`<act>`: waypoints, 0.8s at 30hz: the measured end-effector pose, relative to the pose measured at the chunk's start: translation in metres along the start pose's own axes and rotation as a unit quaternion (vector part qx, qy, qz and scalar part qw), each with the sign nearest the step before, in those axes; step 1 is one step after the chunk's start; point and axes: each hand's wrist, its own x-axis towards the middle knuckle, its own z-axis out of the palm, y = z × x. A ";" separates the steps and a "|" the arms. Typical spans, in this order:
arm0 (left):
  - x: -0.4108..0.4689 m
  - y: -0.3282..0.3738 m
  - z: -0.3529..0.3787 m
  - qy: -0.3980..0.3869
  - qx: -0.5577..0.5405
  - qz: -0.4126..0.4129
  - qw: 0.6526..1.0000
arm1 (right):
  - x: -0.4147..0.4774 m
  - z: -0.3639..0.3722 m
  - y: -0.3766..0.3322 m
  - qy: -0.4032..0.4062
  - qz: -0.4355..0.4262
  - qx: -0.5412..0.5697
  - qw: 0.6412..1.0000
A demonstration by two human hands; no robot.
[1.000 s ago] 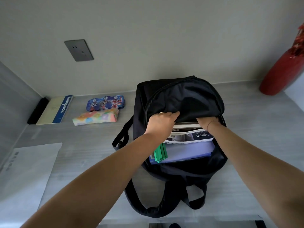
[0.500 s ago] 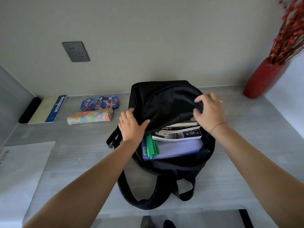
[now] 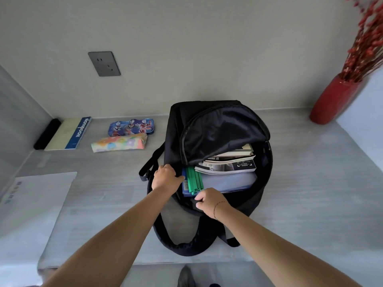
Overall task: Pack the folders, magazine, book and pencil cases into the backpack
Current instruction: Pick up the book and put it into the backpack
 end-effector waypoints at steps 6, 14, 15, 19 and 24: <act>0.001 -0.001 0.008 -0.040 0.028 -0.030 0.998 | -0.015 0.009 -0.001 -0.061 -0.146 0.057 0.986; -0.001 0.018 -0.003 0.066 -0.027 0.032 0.997 | -0.021 -0.044 -0.001 -0.027 -0.189 0.114 0.975; 0.000 0.021 -0.007 0.079 -0.023 0.080 0.993 | -0.019 -0.063 0.004 0.089 -0.184 0.120 0.972; 0.002 0.039 -0.025 -0.008 -0.074 0.188 0.979 | 0.002 -0.158 0.042 0.443 -0.061 0.085 0.890; 0.004 0.046 -0.037 -0.015 -0.168 0.176 0.970 | 0.036 -0.214 0.090 0.283 0.085 0.246 0.923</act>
